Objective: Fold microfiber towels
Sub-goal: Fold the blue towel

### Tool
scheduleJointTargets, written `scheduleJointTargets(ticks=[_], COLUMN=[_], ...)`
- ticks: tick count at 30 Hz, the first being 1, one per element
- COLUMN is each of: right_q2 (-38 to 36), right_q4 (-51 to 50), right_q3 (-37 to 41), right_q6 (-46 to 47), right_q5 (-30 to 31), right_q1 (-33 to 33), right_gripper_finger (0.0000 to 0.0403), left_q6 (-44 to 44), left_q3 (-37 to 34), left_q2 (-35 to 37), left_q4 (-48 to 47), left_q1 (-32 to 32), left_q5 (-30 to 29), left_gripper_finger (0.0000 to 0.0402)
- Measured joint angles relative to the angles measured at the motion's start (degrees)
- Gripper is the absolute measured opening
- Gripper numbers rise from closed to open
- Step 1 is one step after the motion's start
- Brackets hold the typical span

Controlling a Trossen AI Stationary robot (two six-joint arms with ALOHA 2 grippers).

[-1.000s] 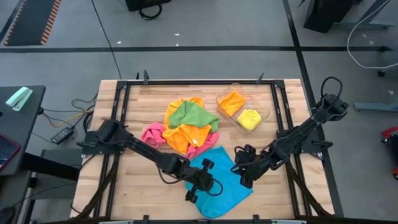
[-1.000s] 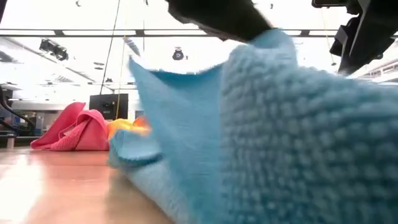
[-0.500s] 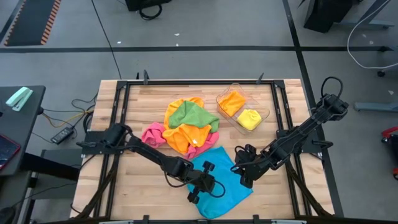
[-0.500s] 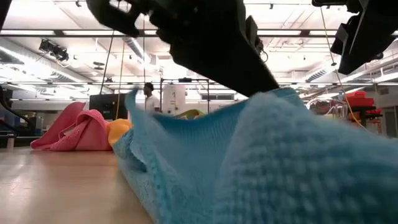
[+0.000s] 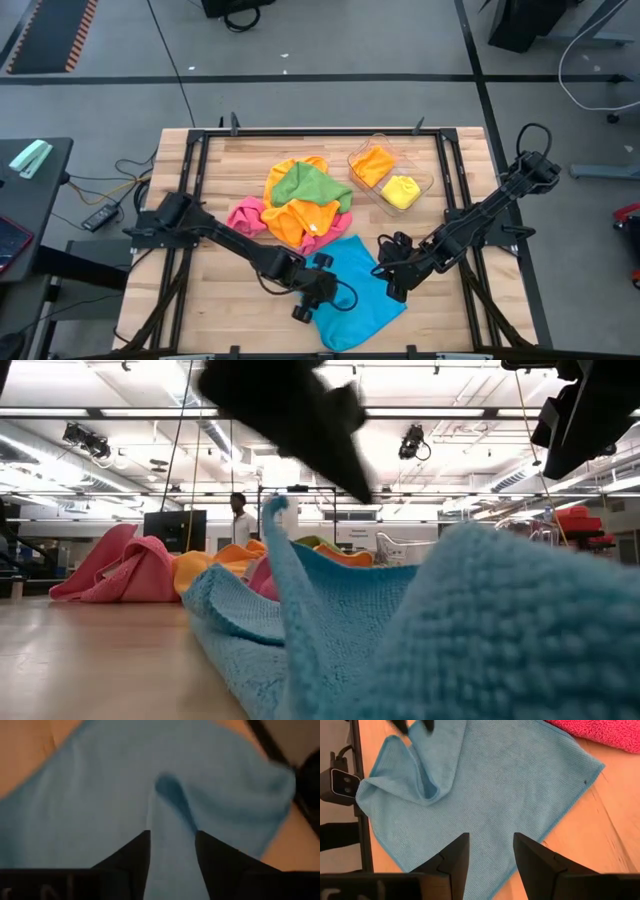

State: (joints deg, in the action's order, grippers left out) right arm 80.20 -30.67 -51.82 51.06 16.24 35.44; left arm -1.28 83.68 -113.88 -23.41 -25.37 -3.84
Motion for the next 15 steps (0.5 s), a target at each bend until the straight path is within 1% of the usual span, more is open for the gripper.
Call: scheduleJointTargets(ticks=[2, 5, 10, 13, 15], right_q2=[0.0, 0.0, -0.02, -0.02, -0.02], right_q4=[0.0, 0.05, 0.3, 0.56, 0.57], right_q3=[0.01, 0.01, 0.01, 0.01, 0.01], right_q6=[-0.17, -0.21, -0.25, -0.25, -0.25], right_q5=[0.37, 0.93, 1.95, 2.13, 2.13], right_q1=[0.0, 0.0, 0.0, 0.0, 0.0], right_gripper_finger=[0.0161, 0.0161, 0.0161, 0.0161, 0.0161], left_q6=[0.09, 1.38, 6.07, 6.25, 5.31], left_q3=[-0.01, -0.01, -1.58, -2.85, -3.59], left_q2=[0.83, 1.51, 1.46, 1.44, 1.44], left_q4=[-4.54, -9.67, -8.5, -7.08, -6.69], left_q1=[-0.58, -2.37, -5.59, -6.07, -6.01], left_q5=[0.51, 2.43, 2.72, 2.47, 1.14], left_gripper_finger=[0.0177, 0.0178, 0.0156, 0.0138, 0.0126])
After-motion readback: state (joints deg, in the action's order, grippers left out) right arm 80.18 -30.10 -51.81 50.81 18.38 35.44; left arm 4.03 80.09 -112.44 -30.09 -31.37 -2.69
